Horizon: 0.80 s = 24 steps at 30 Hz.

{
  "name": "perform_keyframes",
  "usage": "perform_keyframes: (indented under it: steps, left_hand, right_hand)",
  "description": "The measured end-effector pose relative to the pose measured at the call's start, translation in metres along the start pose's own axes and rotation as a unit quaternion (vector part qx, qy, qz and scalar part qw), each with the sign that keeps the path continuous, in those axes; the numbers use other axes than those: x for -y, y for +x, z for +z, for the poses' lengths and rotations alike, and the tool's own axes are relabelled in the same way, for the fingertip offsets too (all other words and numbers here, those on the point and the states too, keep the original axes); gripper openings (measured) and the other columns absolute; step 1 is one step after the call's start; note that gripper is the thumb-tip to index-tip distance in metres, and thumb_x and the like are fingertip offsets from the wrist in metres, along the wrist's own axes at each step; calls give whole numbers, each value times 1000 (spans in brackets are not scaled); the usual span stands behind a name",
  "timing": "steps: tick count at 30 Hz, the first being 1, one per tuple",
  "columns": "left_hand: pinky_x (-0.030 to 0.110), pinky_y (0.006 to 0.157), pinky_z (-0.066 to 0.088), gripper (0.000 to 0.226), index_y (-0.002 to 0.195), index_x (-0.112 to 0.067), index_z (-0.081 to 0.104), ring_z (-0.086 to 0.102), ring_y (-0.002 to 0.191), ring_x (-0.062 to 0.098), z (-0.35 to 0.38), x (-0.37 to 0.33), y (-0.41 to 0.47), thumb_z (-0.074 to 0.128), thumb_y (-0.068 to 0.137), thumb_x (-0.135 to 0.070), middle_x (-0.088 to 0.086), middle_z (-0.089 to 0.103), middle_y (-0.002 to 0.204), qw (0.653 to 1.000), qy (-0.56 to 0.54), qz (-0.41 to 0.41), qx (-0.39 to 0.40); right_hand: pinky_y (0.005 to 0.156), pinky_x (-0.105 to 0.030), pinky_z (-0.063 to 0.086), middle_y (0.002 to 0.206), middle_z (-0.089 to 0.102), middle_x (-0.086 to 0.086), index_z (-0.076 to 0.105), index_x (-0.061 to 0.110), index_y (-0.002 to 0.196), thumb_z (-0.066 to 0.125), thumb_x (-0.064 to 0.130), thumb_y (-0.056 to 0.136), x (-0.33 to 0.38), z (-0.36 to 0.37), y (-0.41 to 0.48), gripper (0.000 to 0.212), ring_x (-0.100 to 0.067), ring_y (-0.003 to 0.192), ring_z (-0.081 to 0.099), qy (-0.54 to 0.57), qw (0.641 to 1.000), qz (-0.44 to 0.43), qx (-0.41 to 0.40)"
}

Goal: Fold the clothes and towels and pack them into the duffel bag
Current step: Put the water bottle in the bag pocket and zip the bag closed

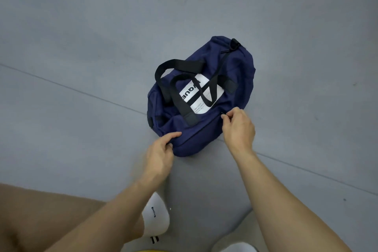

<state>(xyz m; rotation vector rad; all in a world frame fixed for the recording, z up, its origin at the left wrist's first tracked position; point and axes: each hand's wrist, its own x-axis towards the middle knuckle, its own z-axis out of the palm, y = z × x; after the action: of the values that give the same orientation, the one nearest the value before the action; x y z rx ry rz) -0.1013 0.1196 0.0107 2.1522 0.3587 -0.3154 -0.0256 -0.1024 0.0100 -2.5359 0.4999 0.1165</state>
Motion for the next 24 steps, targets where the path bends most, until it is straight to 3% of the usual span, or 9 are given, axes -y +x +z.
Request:
perform_keyframes:
  steps: [2, 4, 7, 9, 12, 15, 18, 21, 24]
  left_hand:
    - [29, 84, 53, 54, 117, -42, 70, 64, 87, 5, 26, -5, -17, 49, 94, 2, -8, 72, 106, 998, -49, -25, 9]
    - [21, 76, 49, 57, 119, -46, 68, 58, 74, 0, 57, -19, -40, 50, 93, 2, -7, 72, 101, 996, -74, -39, 29]
    - [3, 79, 39, 61, 132, -41, 62, 56, 83, -3, 98, -42, -83, 47, 96, 5, -3, 65, 105, 992, -86, -67, 55]
    - [3, 77, 39, 68, 134, -49, 54, 59, 82, -1, 110, -43, -108, 43, 96, 7, 2, 62, 97, 989, -85, -83, 82]
    - [11, 80, 47, 90, 129, -69, 49, 67, 83, 3, 99, -31, -123, 42, 86, 9, -10, 64, 82, 990, -77, -48, 112]
    - [25, 82, 53, 55, 114, -51, 69, 67, 84, -2, 69, -30, -111, 50, 86, -7, -24, 73, 89, 998, -45, -19, 37]
    - [36, 75, 56, 31, 101, -44, 68, 67, 72, 5, 37, -41, -83, 48, 94, -21, -20, 71, 76, 998, -51, -23, -30]
    - [39, 75, 56, 27, 104, -43, 65, 67, 70, 13, 18, -56, -45, 48, 99, -22, -13, 70, 76, 995, -74, -33, -59]
    - [35, 80, 53, 30, 110, -39, 66, 66, 81, 9, 7, -65, -8, 48, 98, -18, -16, 71, 81, 997, -13, -4, -75]
  right_hand:
    - [68, -34, 43, 93, 60, 2, 58, 19, 90, 57, 32, 98, -8, -4, 4, 16, -22, 80, 56, 14, 999, 28, -19]
    - [68, -33, 40, 91, 63, 1, 60, 18, 88, 59, 32, 96, -29, -12, 1, 16, -21, 78, 55, 32, 996, 73, -41]
    - [72, -33, 40, 95, 67, -2, 64, 16, 92, 59, 28, 95, -61, -25, -18, 12, -24, 84, 60, 73, 986, 146, -35]
    - [78, -34, 43, 109, 65, -3, 65, 18, 110, 58, 26, 94, -67, -31, -35, 19, -26, 97, 62, 67, 985, 157, -20]
    - [84, -37, 50, 116, 60, -2, 63, 23, 122, 56, 27, 94, -43, -33, -54, 29, -24, 104, 60, 39, 998, 35, -40]
    - [79, -36, 50, 111, 61, 2, 68, 26, 115, 59, 35, 95, -1, -25, -57, 24, -23, 102, 60, 12, 993, -99, 62]
    - [79, -39, 51, 119, 55, 1, 60, 26, 127, 59, 46, 94, 26, -10, -55, 37, -25, 108, 55, -71, 978, -127, 146]
    - [72, -39, 49, 120, 49, -3, 53, 22, 129, 58, 38, 96, 32, 4, -52, 37, -28, 105, 54, -136, 972, -127, 141]
    - [68, -40, 51, 117, 45, -5, 53, 18, 122, 56, 32, 98, 35, 9, -48, 28, -28, 99, 53, -160, 972, -126, 117]
